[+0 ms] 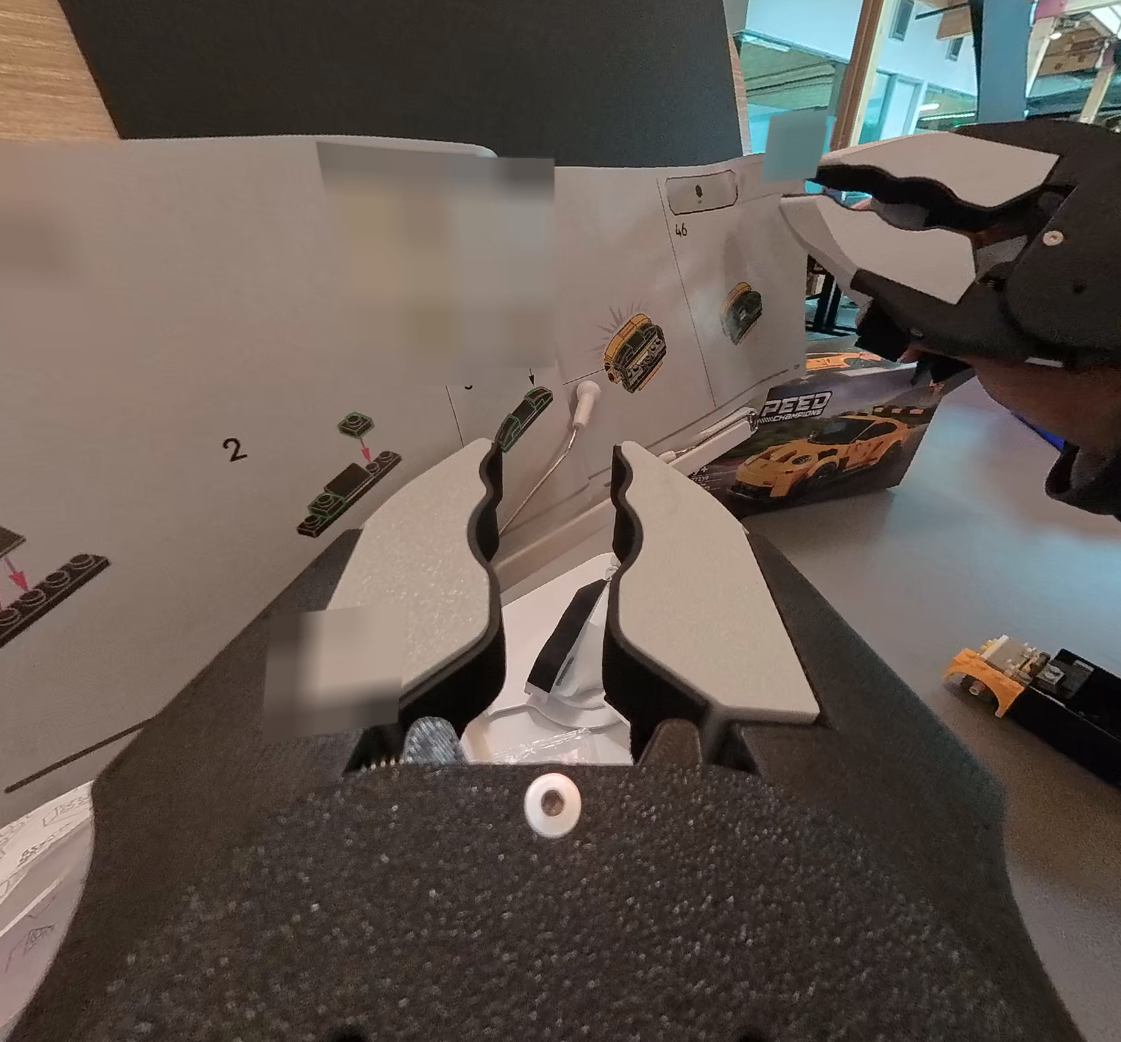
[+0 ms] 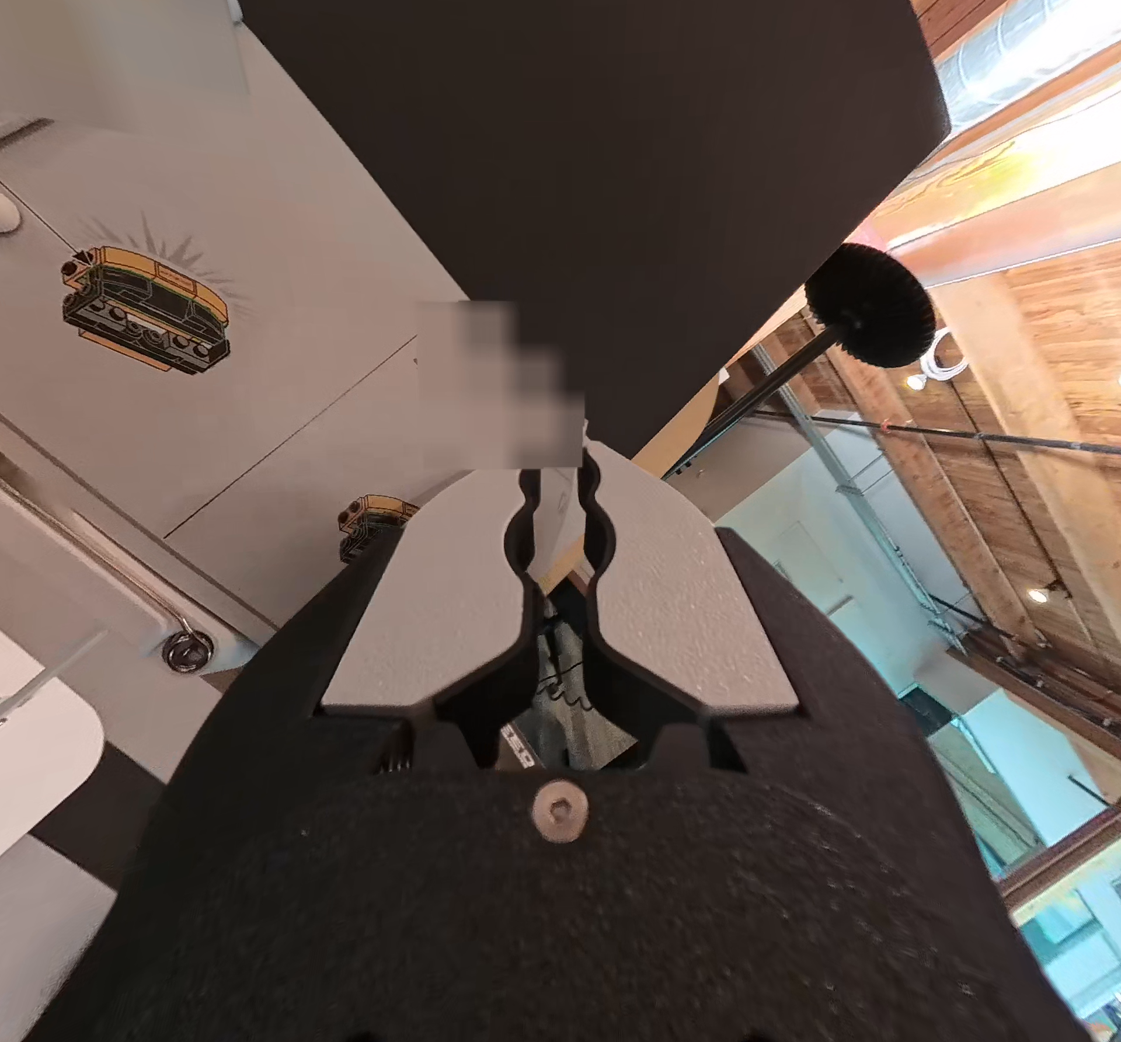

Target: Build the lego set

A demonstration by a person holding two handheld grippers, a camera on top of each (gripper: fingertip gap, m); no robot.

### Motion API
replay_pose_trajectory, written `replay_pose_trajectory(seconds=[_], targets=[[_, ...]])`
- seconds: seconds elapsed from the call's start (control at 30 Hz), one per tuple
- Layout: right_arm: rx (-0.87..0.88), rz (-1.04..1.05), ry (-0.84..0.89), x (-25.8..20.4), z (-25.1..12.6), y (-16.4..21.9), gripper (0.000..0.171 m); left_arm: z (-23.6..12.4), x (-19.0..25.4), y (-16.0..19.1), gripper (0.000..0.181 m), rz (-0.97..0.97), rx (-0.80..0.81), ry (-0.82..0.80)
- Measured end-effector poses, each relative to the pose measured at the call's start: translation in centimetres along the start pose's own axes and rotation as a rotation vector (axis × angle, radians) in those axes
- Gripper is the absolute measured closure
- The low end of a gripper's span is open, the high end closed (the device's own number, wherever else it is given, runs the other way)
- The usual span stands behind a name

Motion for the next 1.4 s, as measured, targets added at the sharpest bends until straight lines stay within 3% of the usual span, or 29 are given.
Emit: replay_pose_trajectory(seconds=[0.07, 0.3, 0.47, 0.6, 0.73, 0.87, 0.93, 1.07, 1.23, 1.4], targets=[[0.017, -0.012, 0.013, 0.0, -0.2, -0.1, 0.171, 0.0, 0.0, 0.0, 0.147, 0.003, -0.001, 0.001], [0.073, -0.004, -0.027, -0.3, -1.5, -1.3, 0.171, 0.1, 0.5, 0.0, 0.147, 0.066, -0.013, 0.001], [0.098, 0.069, -0.157, -0.5, -2.7, -3.1, 0.171, 0.4, 1.4, -0.5, 0.147, 0.247, -0.082, -0.023], [0.114, 0.139, -0.234, -0.3, -3.3, -5.0, 0.171, 2.3, 1.7, 0.2, 0.147, 0.479, -0.276, -0.053], [0.125, 0.231, -0.32, -0.5, -3.5, -6.9, 0.171, 3.2, 1.3, -0.2, 0.178, 0.643, -0.341, -0.141], [0.142, 0.339, -0.41, -1.1, -3.4, -9.1, 0.171, 2.7, 1.3, -0.5, 0.18, 0.699, -0.336, -0.215], [0.152, 0.389, -0.451, -1.5, -3.3, -10.3, 0.171, 1.9, 0.9, -0.9, 0.18, 0.606, -0.26, -0.249], [0.165, 0.487, -0.553, -2.7, -2.3, -12.7, 0.171, -0.9, -2.0, -1.0, 0.179, 0.186, -0.085, -0.27], [0.157, 0.518, -0.633, -6.1, 0.5, -16.3, 0.171, -3.8, -5.8, 2.6, 0.178, -0.458, 0.08, -0.116], [0.085, 0.396, -0.632, -11.6, 3.7, -18.8, 0.171, -4.2, -6.2, 4.6, 0.179, -0.757, 0.2, -0.009]])
Point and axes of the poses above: each gripper's, where its closed fingertips meet, z out along the fingers, y out of its underside, x = y × z across the jaws, the point moved 8 cm from there along -z, back along the fingers, and after that the axes turned 2 degrees about z, right-handed, at the moved point
